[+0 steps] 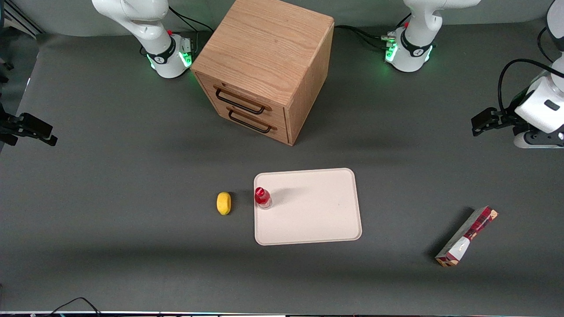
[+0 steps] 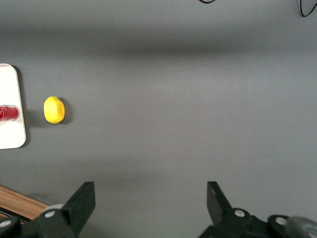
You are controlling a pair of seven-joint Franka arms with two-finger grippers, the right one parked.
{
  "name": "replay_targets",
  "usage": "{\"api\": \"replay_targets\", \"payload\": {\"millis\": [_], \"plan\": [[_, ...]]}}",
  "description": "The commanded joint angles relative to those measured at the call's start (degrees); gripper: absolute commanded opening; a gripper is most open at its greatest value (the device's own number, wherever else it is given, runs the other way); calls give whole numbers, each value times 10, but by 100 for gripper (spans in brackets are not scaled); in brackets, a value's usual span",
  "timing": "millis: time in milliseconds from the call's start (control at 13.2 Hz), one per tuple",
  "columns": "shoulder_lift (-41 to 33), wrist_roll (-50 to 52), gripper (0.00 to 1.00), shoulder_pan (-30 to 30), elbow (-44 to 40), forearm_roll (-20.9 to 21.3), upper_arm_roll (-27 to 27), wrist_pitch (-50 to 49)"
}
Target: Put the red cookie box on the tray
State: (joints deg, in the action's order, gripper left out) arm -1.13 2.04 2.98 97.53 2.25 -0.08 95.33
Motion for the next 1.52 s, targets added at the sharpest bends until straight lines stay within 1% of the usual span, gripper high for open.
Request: {"api": "replay_targets", "payload": {"millis": [0,1215,1443], "plan": [[9,-7,100,7,-17,-2,5,-11],[11,-10,100,7,-19,-1,5,-11],[11,-27,100,6,-19,-1,5,-12]]}}
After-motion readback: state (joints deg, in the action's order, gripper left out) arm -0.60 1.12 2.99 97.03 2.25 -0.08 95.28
